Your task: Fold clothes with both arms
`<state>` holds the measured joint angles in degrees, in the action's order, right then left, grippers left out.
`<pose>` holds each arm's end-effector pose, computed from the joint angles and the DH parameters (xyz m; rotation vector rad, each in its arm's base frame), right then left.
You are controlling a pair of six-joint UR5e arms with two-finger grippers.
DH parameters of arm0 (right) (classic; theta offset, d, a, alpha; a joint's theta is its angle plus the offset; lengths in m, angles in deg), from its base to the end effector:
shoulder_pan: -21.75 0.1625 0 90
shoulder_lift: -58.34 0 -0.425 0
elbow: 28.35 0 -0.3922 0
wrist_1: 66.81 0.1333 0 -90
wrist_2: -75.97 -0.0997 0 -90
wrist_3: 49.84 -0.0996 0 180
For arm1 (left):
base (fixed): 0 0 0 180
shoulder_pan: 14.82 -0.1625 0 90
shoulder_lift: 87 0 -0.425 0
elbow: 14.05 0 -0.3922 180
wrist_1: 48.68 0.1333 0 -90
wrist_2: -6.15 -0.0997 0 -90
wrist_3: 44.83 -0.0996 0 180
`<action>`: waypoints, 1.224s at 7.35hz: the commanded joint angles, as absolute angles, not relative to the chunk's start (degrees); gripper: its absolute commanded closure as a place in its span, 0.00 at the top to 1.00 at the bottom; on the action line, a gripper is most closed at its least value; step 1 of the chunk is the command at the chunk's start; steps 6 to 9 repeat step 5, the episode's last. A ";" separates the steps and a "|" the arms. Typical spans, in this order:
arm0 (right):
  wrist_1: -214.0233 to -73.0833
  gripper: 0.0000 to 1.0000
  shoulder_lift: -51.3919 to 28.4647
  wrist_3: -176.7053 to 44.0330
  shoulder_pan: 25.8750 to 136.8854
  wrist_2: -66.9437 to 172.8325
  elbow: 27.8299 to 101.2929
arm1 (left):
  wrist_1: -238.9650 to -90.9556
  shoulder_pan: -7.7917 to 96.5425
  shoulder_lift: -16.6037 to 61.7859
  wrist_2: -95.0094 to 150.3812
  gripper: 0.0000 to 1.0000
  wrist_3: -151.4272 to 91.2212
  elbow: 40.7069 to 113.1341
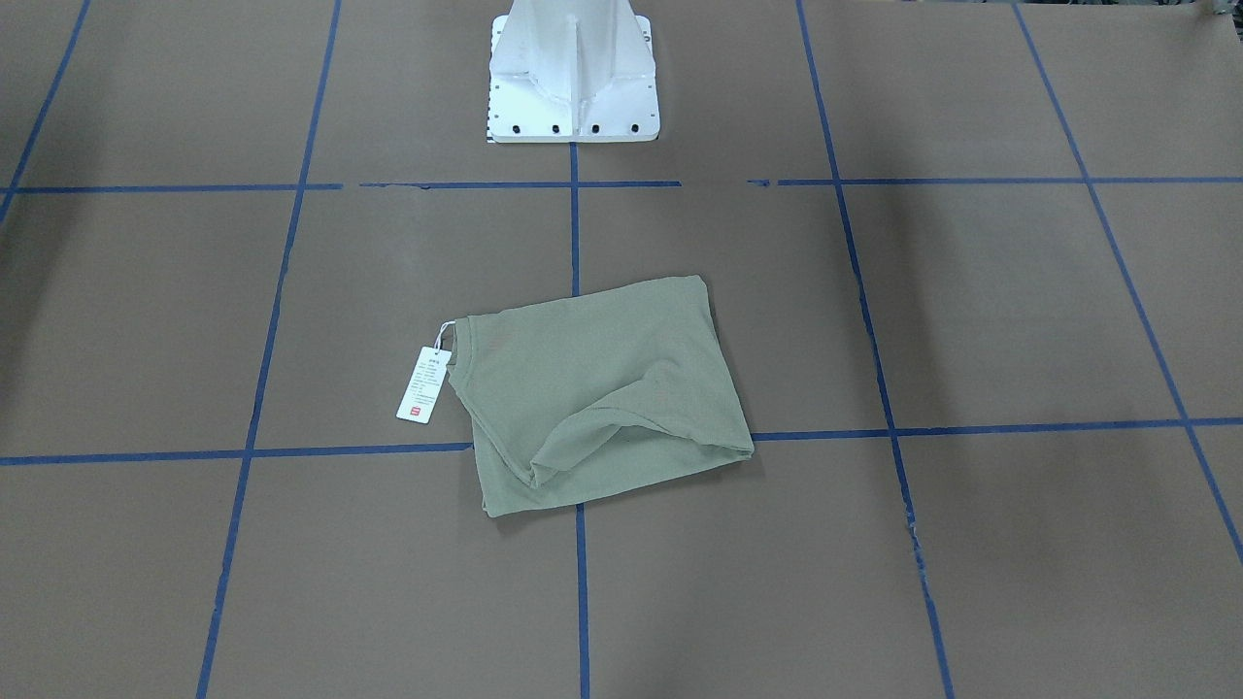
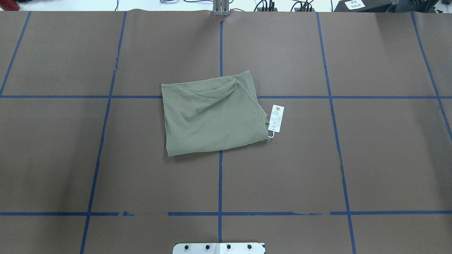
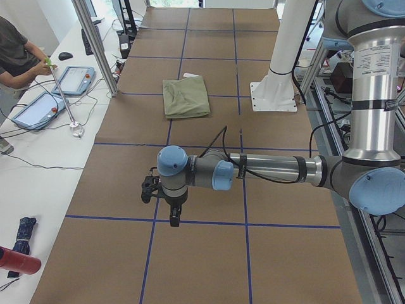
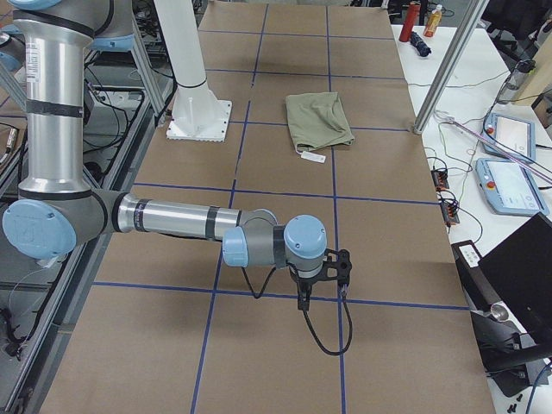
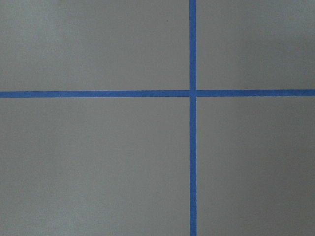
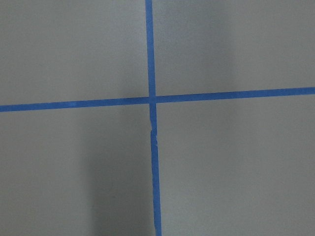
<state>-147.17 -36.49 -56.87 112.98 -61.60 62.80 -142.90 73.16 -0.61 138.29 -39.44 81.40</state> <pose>0.0697 -0.4604 0.6676 0.0559 -0.8336 0.0925 -0.0498 -0.4742 0.6370 0.0533 0.7397 -0.0172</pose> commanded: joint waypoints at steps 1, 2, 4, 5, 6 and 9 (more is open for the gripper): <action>-146.96 1.00 -36.75 -56.87 112.98 -61.76 62.80 | -142.90 73.16 -0.61 138.25 1.00 -39.47 81.40; -146.88 1.00 -36.84 -56.87 113.07 -61.76 62.62 | -142.90 73.16 -0.61 138.25 1.00 -39.47 81.49; -146.70 1.00 -36.84 -56.87 112.98 -62.02 62.62 | -142.90 73.16 -0.61 138.34 1.00 -39.47 81.66; -146.70 1.00 -36.84 -56.87 112.98 -62.02 62.62 | -142.90 73.16 -0.61 138.60 1.00 -39.47 81.58; -146.70 1.00 -36.84 -56.87 112.98 -62.02 62.62 | -142.90 73.16 -0.61 138.60 1.00 -39.47 81.58; -146.70 1.00 -36.84 -56.87 112.98 -62.02 62.62 | -142.90 73.16 -0.61 138.60 1.00 -39.47 81.58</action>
